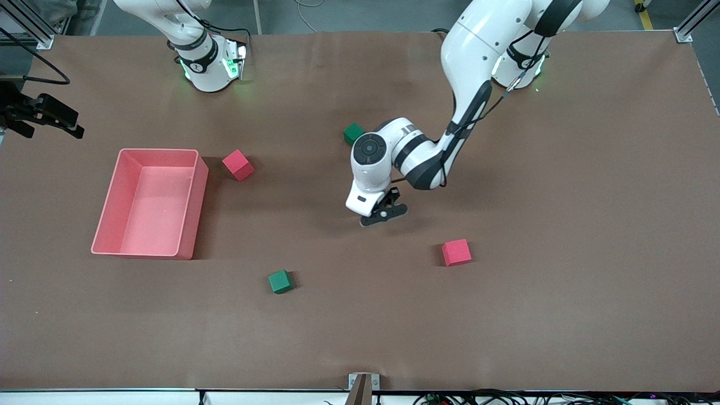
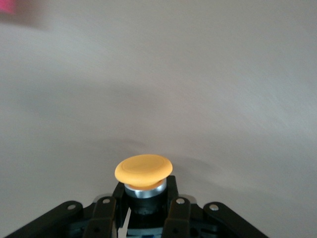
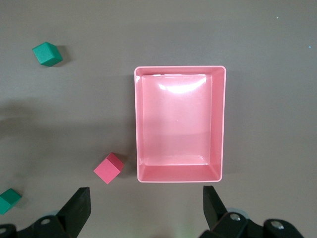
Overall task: Place and upright button with both arms
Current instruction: 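Lift the button with the left gripper and carry it past the red cube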
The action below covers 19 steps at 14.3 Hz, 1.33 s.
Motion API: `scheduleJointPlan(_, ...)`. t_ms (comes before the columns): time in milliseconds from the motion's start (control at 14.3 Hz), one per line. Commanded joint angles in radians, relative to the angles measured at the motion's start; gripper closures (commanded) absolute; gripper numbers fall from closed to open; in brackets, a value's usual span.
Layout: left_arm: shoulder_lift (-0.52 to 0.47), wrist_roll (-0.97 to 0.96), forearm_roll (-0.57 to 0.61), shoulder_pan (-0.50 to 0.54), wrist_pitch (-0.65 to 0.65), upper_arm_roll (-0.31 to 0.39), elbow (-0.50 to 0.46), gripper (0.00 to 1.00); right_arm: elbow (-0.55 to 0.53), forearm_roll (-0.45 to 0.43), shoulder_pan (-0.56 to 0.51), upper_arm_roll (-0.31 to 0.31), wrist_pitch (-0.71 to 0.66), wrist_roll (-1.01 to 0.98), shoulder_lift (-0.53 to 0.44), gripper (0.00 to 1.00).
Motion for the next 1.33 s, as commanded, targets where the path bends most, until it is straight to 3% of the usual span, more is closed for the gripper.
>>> scheduleJointPlan(0, -0.109, -0.025, 0.023, 0.06, -0.147, -0.003, -0.045, 1.0, -0.019, 0.002, -0.01, 0.01, 0.0, -0.01, -0.018, 0.0)
scheduleJointPlan(421, -0.264, -0.117, 0.045, 0.25, -0.273, 0.0, -0.141, 1.0, -0.019, 0.003, 0.002, 0.012, 0.0, -0.01, -0.016, 0.0)
scheduleJointPlan(701, -0.32, -0.219, 0.17, 0.399, -0.29, 0.0, -0.178, 1.0, -0.021, 0.003, 0.002, 0.012, -0.001, -0.01, -0.016, 0.0)
scheduleJointPlan(911, -0.312, -0.322, 0.328, 0.462, -0.295, -0.002, -0.198, 1.0, -0.021, 0.005, 0.002, 0.012, -0.003, -0.01, -0.013, 0.0)
scheduleJointPlan(1122, -0.283, -0.472, 0.581, 0.508, -0.287, -0.002, -0.27, 1.0, -0.021, 0.008, 0.0, 0.01, -0.009, -0.012, -0.013, 0.0)
scheduleJointPlan(1262, -0.249, -0.676, 0.791, 0.536, -0.272, -0.003, -0.312, 1.0, -0.021, 0.008, 0.002, 0.01, -0.007, -0.015, -0.012, 0.0)
